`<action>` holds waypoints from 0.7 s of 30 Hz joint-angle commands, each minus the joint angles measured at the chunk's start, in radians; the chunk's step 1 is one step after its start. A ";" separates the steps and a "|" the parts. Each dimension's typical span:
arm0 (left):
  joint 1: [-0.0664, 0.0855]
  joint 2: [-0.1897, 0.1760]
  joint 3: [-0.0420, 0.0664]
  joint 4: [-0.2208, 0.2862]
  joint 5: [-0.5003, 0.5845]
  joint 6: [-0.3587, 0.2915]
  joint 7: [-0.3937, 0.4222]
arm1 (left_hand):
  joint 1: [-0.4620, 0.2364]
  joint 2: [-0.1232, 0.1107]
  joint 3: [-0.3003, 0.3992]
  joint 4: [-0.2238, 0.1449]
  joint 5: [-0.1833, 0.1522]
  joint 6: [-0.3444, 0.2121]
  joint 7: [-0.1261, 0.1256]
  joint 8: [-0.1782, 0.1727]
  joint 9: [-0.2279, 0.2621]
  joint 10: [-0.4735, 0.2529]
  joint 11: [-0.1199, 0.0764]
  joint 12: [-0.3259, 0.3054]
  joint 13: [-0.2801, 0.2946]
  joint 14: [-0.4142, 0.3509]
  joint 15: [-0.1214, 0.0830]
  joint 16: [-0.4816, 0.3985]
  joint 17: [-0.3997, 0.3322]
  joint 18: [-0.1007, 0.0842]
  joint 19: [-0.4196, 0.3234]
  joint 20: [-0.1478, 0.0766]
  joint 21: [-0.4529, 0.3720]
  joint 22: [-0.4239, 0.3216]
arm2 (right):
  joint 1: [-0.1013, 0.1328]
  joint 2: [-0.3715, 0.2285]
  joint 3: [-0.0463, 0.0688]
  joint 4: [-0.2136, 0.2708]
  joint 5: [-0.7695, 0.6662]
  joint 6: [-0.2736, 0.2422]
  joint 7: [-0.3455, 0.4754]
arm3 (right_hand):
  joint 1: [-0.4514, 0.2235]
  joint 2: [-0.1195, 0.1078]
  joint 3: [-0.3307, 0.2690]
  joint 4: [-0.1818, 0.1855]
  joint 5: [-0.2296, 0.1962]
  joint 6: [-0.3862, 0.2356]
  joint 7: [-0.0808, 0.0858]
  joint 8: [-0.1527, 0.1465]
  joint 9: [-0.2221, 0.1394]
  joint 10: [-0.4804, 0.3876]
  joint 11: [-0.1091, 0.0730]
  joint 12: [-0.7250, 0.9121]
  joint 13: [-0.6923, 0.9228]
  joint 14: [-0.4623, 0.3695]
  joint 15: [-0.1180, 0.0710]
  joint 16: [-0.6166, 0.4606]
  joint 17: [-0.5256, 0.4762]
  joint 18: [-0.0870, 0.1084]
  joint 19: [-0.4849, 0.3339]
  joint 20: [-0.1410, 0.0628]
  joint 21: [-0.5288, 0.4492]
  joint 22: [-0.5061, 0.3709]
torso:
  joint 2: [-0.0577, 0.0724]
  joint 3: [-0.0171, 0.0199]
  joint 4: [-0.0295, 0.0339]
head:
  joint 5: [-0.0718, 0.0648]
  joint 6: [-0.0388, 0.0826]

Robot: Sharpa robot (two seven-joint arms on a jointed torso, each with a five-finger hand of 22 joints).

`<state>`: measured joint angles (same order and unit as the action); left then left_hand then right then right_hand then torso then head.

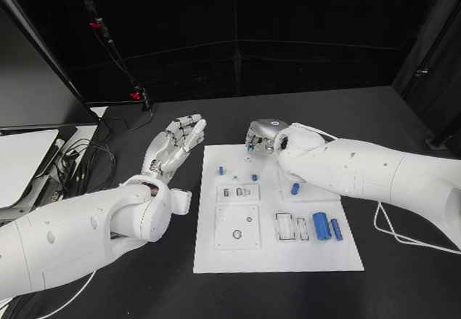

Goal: Assemble the parts on the task board

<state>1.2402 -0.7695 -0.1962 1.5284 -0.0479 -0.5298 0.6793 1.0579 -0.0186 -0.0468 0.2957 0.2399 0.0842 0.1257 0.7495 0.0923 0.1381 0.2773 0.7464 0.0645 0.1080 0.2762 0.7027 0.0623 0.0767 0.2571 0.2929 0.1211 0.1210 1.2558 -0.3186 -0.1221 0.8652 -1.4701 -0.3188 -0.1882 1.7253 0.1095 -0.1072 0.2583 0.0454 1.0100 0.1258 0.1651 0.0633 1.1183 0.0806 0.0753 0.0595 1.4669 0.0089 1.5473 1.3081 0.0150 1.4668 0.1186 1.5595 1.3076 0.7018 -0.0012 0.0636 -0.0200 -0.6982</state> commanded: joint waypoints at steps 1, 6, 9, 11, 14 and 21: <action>0.002 0.001 0.001 0.000 -0.007 0.006 0.284 | -0.001 0.009 0.007 -0.001 0.002 0.006 0.176 0.004 -0.002 0.007 -0.001 0.005 0.001 0.006 0.002 0.006 0.001 -0.008 -0.007 0.000 0.005 0.001 | 0.001 0.004 0.000 -0.005 -0.015 0.016 -0.012 | 0.004 -0.005 0.001 0.004 0.002 0.001 0.007 -0.007 0.002 -0.002 0.005 -0.005 0.001 0.077 0.009 -0.003 0.097 -0.009 0.089 0.005 0.000 0.239 | 0.000 -0.0003 -0.0004 | -0.001 0.000; 0.002 0.002 0.001 0.000 -0.007 0.008 0.283 | -0.001 0.009 0.007 -0.001 0.002 0.006 0.176 0.004 -0.002 0.007 -0.001 0.005 0.001 0.006 0.002 0.006 0.001 -0.008 -0.007 0.000 0.005 0.001 | -0.001 0.008 0.000 -0.014 -0.019 0.015 -0.016 | 0.004 -0.005 0.003 0.006 0.002 -0.001 0.007 -0.010 0.002 -0.004 0.005 -0.008 0.001 0.077 0.009 -0.003 0.098 -0.008 0.088 0.005 -0.001 0.237 | 0.000 0.0000 0.0006 | -0.002 0.000; 0.002 0.002 0.001 -0.001 -0.007 0.009 0.282 | 0.001 0.011 0.008 -0.001 0.003 0.007 0.175 0.006 -0.002 0.008 -0.001 0.005 0.001 0.006 0.002 0.006 0.001 -0.008 -0.008 0.000 0.004 0.001 | -0.001 0.010 0.000 -0.016 -0.020 0.017 -0.018 | 0.005 -0.005 0.003 0.006 0.002 -0.002 0.007 -0.012 0.002 -0.006 0.005 -0.009 0.001 0.077 0.009 -0.003 0.097 -0.008 0.088 0.006 -0.001 0.236 | 0.000 0.0000 0.0003 | -0.001 -0.001; 0.002 0.002 0.001 -0.001 -0.007 0.009 0.281 | 0.001 0.012 0.008 -0.001 0.003 0.008 0.176 0.007 -0.002 0.009 -0.001 0.006 0.001 0.006 0.002 0.007 0.001 -0.008 -0.008 0.000 0.004 0.001 | -0.002 0.010 0.000 -0.017 -0.020 0.019 -0.018 | 0.005 -0.006 0.004 0.007 0.002 -0.004 0.006 -0.015 0.002 -0.009 0.005 -0.011 0.001 0.076 0.009 -0.003 0.096 -0.008 0.088 0.006 -0.002 0.236 | 0.000 -0.0001 0.0000 | -0.002 -0.003; 0.002 0.002 0.001 -0.002 -0.007 0.008 0.280 | 0.002 0.014 0.008 -0.002 0.003 0.008 0.176 0.008 -0.002 0.010 -0.001 0.006 0.001 0.006 0.002 0.007 0.001 -0.008 -0.008 0.000 0.005 0.001 | -0.003 0.010 0.000 -0.015 -0.020 0.023 -0.019 | 0.002 -0.011 0.002 0.011 0.002 -0.010 0.004 -0.021 0.001 -0.015 0.005 -0.014 0.001 0.076 0.009 -0.004 0.093 -0.007 0.086 0.006 -0.003 0.233 | 0.000 -0.0005 -0.0012 | -0.001 -0.003; 0.002 0.003 0.001 -0.003 -0.007 0.010 0.277 | 0.003 0.016 0.009 -0.002 0.003 0.009 0.176 0.008 -0.003 0.011 -0.001 0.007 0.001 0.006 0.002 0.007 0.001 -0.008 -0.009 0.000 0.005 0.001 | -0.004 0.006 0.000 -0.010 -0.013 0.004 0.003 | -0.126 -0.079 -0.060 0.030 0.001 -0.133 -0.045 -0.096 0.000 -0.104 0.039 -0.012 0.003 0.049 0.029 -0.031 -0.033 0.020 0.018 0.026 -0.059 0.121 | 0.000 -0.0001 -0.0001 | -0.002 -0.002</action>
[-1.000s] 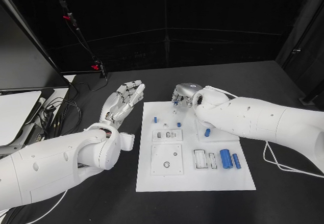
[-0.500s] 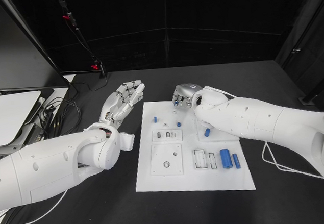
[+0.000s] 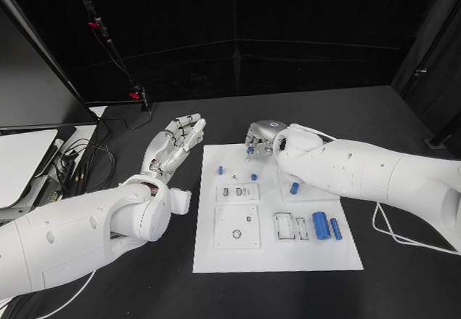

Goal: Assemble the parts on the task board

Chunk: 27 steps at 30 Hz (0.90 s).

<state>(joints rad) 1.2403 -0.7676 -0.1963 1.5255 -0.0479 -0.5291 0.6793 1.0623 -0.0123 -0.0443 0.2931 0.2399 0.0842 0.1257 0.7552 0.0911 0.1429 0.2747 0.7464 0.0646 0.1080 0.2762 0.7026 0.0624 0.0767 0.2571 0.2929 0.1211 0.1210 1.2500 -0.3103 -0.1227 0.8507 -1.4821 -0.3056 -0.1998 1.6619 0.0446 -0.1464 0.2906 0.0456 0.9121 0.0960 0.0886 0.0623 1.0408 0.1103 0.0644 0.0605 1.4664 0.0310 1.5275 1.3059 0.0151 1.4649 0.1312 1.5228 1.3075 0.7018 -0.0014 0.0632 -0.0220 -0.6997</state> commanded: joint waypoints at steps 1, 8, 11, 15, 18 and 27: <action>0.002 0.001 0.001 0.000 -0.007 0.010 0.276 | -0.001 0.010 0.006 0.001 0.003 0.009 0.176 0.002 -0.002 0.006 0.002 0.007 0.001 0.006 0.002 0.007 0.001 -0.008 -0.009 0.000 0.005 0.001 | 0.002 -0.005 0.000 0.007 0.008 -0.022 0.022 | -0.092 -0.031 -0.031 0.001 0.003 -0.058 -0.020 -0.028 -0.001 -0.037 0.012 -0.002 0.002 0.045 0.011 -0.016 -0.052 0.026 0.007 0.013 -0.035 0.098 | 0.000 0.0000 0.0000 | 0.001 -0.001; 0.002 -0.001 0.001 -0.003 -0.007 0.013 0.273 | 0.000 0.010 0.006 0.001 0.003 0.010 0.175 0.005 -0.002 0.006 0.002 0.007 0.001 0.006 0.002 0.007 0.001 -0.008 -0.009 0.000 0.005 0.001 | 0.002 -0.035 0.000 0.037 0.168 -0.133 0.114 | -0.267 -0.176 0.125 0.001 0.003 -0.270 -0.032 -0.032 -0.005 -0.103 0.026 0.008 0.006 0.031 0.021 -0.037 -0.115 0.044 -0.031 0.026 -0.081 0.023 | 0.000 0.0005 -0.0001 | 0.002 -0.003; 0.002 -0.001 0.001 -0.005 -0.007 0.015 0.272 | 0.000 0.011 0.006 0.001 0.004 0.010 0.176 0.006 -0.002 0.007 0.002 0.007 0.001 0.006 0.002 0.007 0.001 -0.008 -0.009 0.000 0.005 0.001 | 0.002 -0.073 0.000 0.081 0.267 -0.223 0.180 | -0.286 -0.172 0.151 0.002 0.002 -0.281 -0.015 -0.031 -0.004 -0.110 0.019 0.016 0.008 0.031 0.012 -0.040 -0.123 0.047 -0.036 0.020 -0.089 0.010 | -0.001 0.0015 0.0008 | 0.003 -0.002; 0.002 -0.003 0.000 -0.007 -0.008 0.015 0.271 | 0.001 0.011 0.006 0.001 0.004 0.011 0.176 0.006 -0.002 0.007 0.002 0.007 0.001 0.006 0.002 0.007 0.001 -0.008 -0.009 0.000 0.005 0.001 | 0.005 -0.153 0.001 0.175 0.394 -0.336 0.312 | -0.264 -0.141 0.178 -0.005 0.002 -0.209 0.038 -0.015 0.005 -0.092 0.022 0.038 0.012 0.031 0.016 -0.042 -0.129 0.048 -0.036 0.021 -0.093 0.004 | -0.003 -0.0013 -0.0019 | 0.001 0.000; 0.002 -0.003 -0.001 -0.009 -0.009 0.017 0.267 | 0.002 0.012 0.006 0.000 0.004 0.011 0.176 0.006 -0.002 0.007 0.002 0.007 0.001 0.006 0.002 0.007 0.001 -0.008 -0.009 0.000 0.005 0.001 | 0.013 -0.234 0.001 0.259 0.483 -0.363 0.429 | -0.216 -0.106 0.205 -0.030 0.006 -0.090 0.082 0.025 0.024 -0.038 0.010 0.078 0.021 0.025 0.009 -0.052 -0.158 0.049 -0.036 0.017 -0.096 0.002 | -0.002 -0.0016 -0.0002 | -0.006 0.000; 0.002 -0.002 -0.007 -0.013 -0.010 0.019 0.263 | 0.005 0.012 0.006 0.000 0.005 0.012 0.175 0.007 -0.003 0.009 0.001 0.008 0.001 0.006 0.002 0.008 0.001 -0.008 -0.008 0.000 0.006 0.002 | 0.035 -0.438 0.001 0.442 0.577 -0.346 0.511 | -0.272 -0.129 0.157 -0.020 0.037 -0.149 0.041 0.051 0.020 0.113 -0.067 0.429 0.242 -0.066 -0.051 -0.138 -0.345 0.089 -0.196 -0.039 -0.253 -0.195 | -0.005 -0.0028 -0.0036 | -0.015 0.002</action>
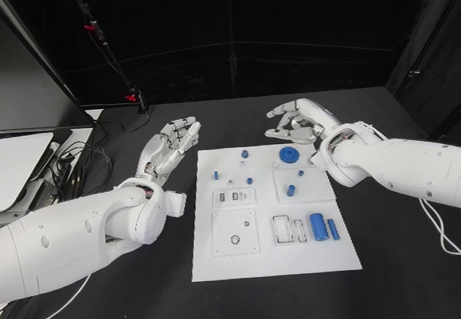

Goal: Assemble the parts on the task board

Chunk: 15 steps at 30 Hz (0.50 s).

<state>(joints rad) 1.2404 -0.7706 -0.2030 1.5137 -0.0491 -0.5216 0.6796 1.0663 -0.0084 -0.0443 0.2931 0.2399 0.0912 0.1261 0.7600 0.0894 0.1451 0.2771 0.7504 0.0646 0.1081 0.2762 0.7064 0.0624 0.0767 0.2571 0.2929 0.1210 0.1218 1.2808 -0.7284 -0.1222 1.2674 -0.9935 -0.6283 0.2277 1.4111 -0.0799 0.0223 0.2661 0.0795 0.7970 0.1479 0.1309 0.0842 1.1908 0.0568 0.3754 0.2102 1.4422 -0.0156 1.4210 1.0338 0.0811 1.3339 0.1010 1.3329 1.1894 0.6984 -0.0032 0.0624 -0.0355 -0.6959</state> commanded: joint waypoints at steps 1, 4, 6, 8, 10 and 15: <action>0.002 0.002 -0.001 -0.003 -0.009 0.012 0.263 | 0.001 0.008 0.006 0.000 0.005 0.005 0.175 0.002 -0.001 0.007 -0.001 0.004 0.001 0.006 0.002 0.004 0.001 -0.008 -0.008 0.000 0.006 0.001 | 0.006 -0.041 0.000 0.039 0.092 -0.007 0.076 | -0.030 -0.012 -0.018 0.002 0.012 -0.056 0.000 0.040 0.005 -0.175 -0.023 0.384 0.317 -0.075 -0.020 -0.012 -0.042 0.025 -0.113 -0.009 -0.093 -0.097 | -0.003 -0.0014 -0.0031 | -0.006 -0.002; 0.002 0.005 -0.002 -0.004 -0.009 0.012 0.262 | 0.001 0.008 0.006 0.000 0.005 0.005 0.175 0.002 -0.001 0.007 -0.001 0.004 0.001 0.006 0.002 0.004 0.001 -0.008 -0.008 0.000 0.006 0.001 | 0.007 -0.080 0.000 0.059 0.091 0.026 0.049 | -0.086 0.003 -0.045 -0.002 0.045 -0.119 -0.030 0.096 0.012 0.086 -0.036 1.051 1.078 0.023 -0.006 0.111 0.317 0.020 -0.104 -0.017 -0.046 -0.024 | -0.002 -0.0008 0.0000 | -0.018 0.002; 0.002 0.006 -0.002 -0.004 -0.009 0.013 0.261 | 0.001 0.008 0.006 0.000 0.005 0.005 0.175 0.002 -0.001 0.007 -0.001 0.004 0.001 0.006 0.002 0.004 0.001 -0.008 -0.008 0.000 0.006 0.001 | 0.008 -0.101 -0.001 0.066 0.085 0.047 0.023 | -0.120 0.016 -0.065 0.002 0.068 -0.146 -0.075 0.124 0.016 0.346 -0.038 1.184 1.333 0.124 -0.006 0.149 0.528 -0.005 -0.039 -0.014 0.033 0.083 | -0.001 -0.0003 0.0016 | -0.023 0.004; 0.002 0.007 -0.003 -0.005 -0.009 0.013 0.260 | 0.001 0.008 0.006 0.000 0.005 0.005 0.175 0.002 -0.001 0.007 -0.001 0.004 0.001 0.006 0.002 0.004 0.001 -0.008 -0.008 0.000 0.006 0.001 | 0.008 -0.113 -0.001 0.067 0.070 0.059 -0.004 | -0.121 0.021 -0.080 0.013 0.077 -0.164 -0.072 0.168 0.024 0.380 -0.040 1.195 1.361 0.129 -0.007 0.150 0.537 -0.029 0.042 -0.017 0.115 0.196 | -0.002 -0.0005 0.0004 | -0.025 0.005; 0.002 0.007 -0.003 -0.006 -0.009 0.013 0.260 | 0.003 0.010 0.006 0.000 0.005 0.006 0.175 0.003 -0.002 0.008 -0.001 0.005 0.002 0.006 0.002 0.005 0.001 -0.008 -0.009 0.000 0.006 0.001 | 0.008 -0.120 -0.002 0.062 0.042 0.068 -0.038 | -0.115 0.022 -0.085 0.018 0.097 -0.160 -0.066 0.203 0.032 0.380 -0.041 1.195 1.361 0.129 -0.008 0.150 0.537 -0.056 0.144 -0.016 0.186 0.299 | -0.003 -0.0015 -0.0036 | -0.026 0.003; 0.002 0.008 -0.003 -0.008 -0.009 0.014 0.260 | 0.003 0.010 0.006 0.000 0.005 0.006 0.175 0.003 -0.002 0.008 -0.001 0.005 0.002 0.006 0.002 0.005 0.001 -0.008 -0.009 0.000 0.006 0.001 | 0.007 -0.116 -0.003 0.038 -0.056 0.101 -0.158 | -0.086 0.019 -0.069 0.018 0.086 -0.160 -0.037 0.262 0.043 0.380 -0.028 1.195 1.361 0.129 0.000 0.150 0.537 -0.081 0.237 -0.007 0.238 0.381 | 0.000 -0.0004 -0.0041 | -0.033 0.007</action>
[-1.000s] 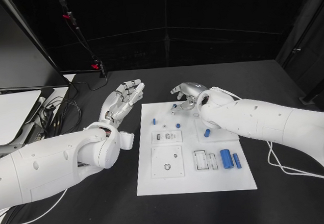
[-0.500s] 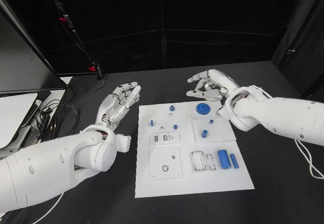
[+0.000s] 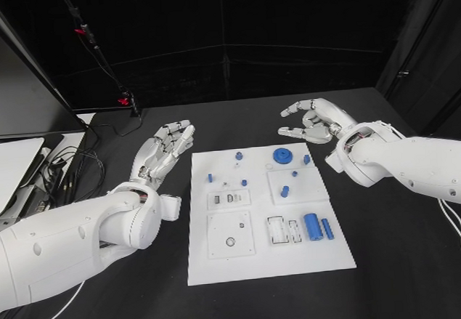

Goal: Assemble the parts on the task board

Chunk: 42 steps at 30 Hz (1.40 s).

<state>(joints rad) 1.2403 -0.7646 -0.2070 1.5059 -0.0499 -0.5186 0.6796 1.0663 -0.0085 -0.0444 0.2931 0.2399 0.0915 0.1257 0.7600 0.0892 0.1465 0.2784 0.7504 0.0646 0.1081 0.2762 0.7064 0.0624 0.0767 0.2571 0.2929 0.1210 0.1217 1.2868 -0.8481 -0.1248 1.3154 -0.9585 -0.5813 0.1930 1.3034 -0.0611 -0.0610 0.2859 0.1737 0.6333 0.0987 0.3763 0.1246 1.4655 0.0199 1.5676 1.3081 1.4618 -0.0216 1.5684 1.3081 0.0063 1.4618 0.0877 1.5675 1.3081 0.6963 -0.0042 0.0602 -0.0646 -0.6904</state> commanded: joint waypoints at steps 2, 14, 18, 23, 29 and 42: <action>0.002 0.003 0.001 -0.002 -0.008 0.012 0.260 | 0.005 0.012 0.006 0.000 0.006 0.006 0.175 0.002 -0.002 0.008 -0.002 0.005 0.001 0.006 0.002 0.005 0.001 -0.008 -0.009 0.000 0.007 0.001 | 0.001 0.010 0.000 -0.023 -0.133 0.074 -0.177 | 0.044 -0.004 0.033 -0.007 -0.009 0.007 0.021 0.030 0.005 0.105 0.018 0.003 0.263 0.109 0.011 0.002 0.263 -0.006 0.109 0.011 0.003 0.263 | 0.001 0.0013 -0.0010 | -0.007 0.001; 0.002 0.003 0.000 -0.003 -0.008 0.014 0.258 | 0.006 0.014 0.007 0.000 0.006 0.006 0.175 0.002 -0.003 0.009 -0.002 0.005 0.001 0.006 0.002 0.006 0.001 -0.008 -0.009 0.000 0.007 0.001 | -0.013 0.072 0.000 -0.109 -0.312 0.178 -0.360 | 0.112 -0.030 0.122 -0.017 -0.041 0.007 0.025 0.055 0.000 0.105 0.026 0.003 0.263 0.109 0.015 0.002 0.263 -0.006 0.109 0.018 0.003 0.263 | 0.002 0.0013 0.0013 | -0.005 0.005; 0.002 0.002 0.000 -0.002 -0.008 0.014 0.258 | 0.006 0.014 0.007 0.000 0.006 0.006 0.175 0.002 -0.003 0.009 -0.002 0.005 0.001 0.006 0.002 0.006 0.001 -0.008 -0.009 0.000 0.007 0.001 | -0.016 0.090 0.000 -0.125 -0.325 0.191 -0.375 | 0.119 -0.029 0.131 -0.020 -0.043 0.009 0.023 0.057 -0.001 0.105 0.025 0.003 0.263 0.109 0.015 0.002 0.263 -0.006 0.109 0.018 0.003 0.263 | 0.002 0.0008 0.0007 | -0.002 0.004; 0.002 0.000 0.000 -0.001 -0.008 0.014 0.259 | 0.008 0.017 0.007 0.000 0.007 0.007 0.175 0.002 -0.004 0.009 -0.002 0.006 0.001 0.006 0.002 0.006 0.001 -0.008 -0.009 0.000 0.007 0.001 | -0.019 0.108 0.000 -0.141 -0.331 0.209 -0.383 | 0.120 -0.030 0.132 -0.021 -0.044 0.009 0.022 0.056 -0.001 0.105 0.024 0.003 0.263 0.109 0.015 0.002 0.263 -0.006 0.109 0.018 0.003 0.263 | 0.001 0.0001 -0.0003 | 0.000 0.001; 0.002 0.000 0.000 -0.002 -0.008 0.014 0.257 | 0.009 0.018 0.007 0.000 0.008 0.007 0.175 0.002 -0.004 0.010 -0.002 0.006 0.001 0.007 0.002 0.007 0.002 -0.008 -0.010 0.000 0.007 0.001 | -0.021 0.125 0.000 -0.158 -0.334 0.226 -0.392 | 0.121 -0.031 0.136 -0.021 -0.046 0.013 0.017 0.055 -0.003 0.105 0.020 0.003 0.263 0.109 0.013 0.002 0.263 -0.006 0.109 0.017 0.003 0.263 | 0.001 0.0003 0.0009 | -0.003 0.001; 0.002 -0.003 -0.001 0.000 -0.008 0.013 0.259 | 0.010 0.019 0.007 0.000 0.008 0.007 0.175 0.001 -0.004 0.010 -0.003 0.006 0.001 0.007 0.002 0.007 0.002 -0.008 -0.010 0.000 0.007 0.001 | -0.022 0.151 0.000 -0.178 -0.353 0.264 -0.419 | 0.124 -0.034 0.152 -0.022 -0.049 0.061 -0.002 0.040 -0.016 0.105 0.002 0.003 0.263 0.109 -0.001 0.002 0.263 -0.006 0.109 0.004 0.003 0.263 | 0.001 0.0002 0.0005 | -0.002 0.002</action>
<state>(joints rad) 1.2402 -0.7667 -0.2086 1.5039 -0.0509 -0.5135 0.6796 1.0756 0.0006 -0.0444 0.2931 0.2437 0.0915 0.1257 0.7599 0.0865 0.1501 0.2747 0.7504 0.0646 0.1080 0.2762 0.7103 0.0624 0.0767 0.2571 0.2929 0.1250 0.1215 1.2633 -0.6990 -0.1255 1.1383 -1.2946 -0.3458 -0.2086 1.4159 -0.0944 0.0857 0.2640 0.1292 0.6902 0.0986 0.4230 0.1093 1.4650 0.0266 1.5676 1.3077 1.4669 -0.0166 1.5683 1.3077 0.0071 1.4651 0.0987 1.5677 1.3077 0.6975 -0.0040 0.0600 -0.0658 -0.6897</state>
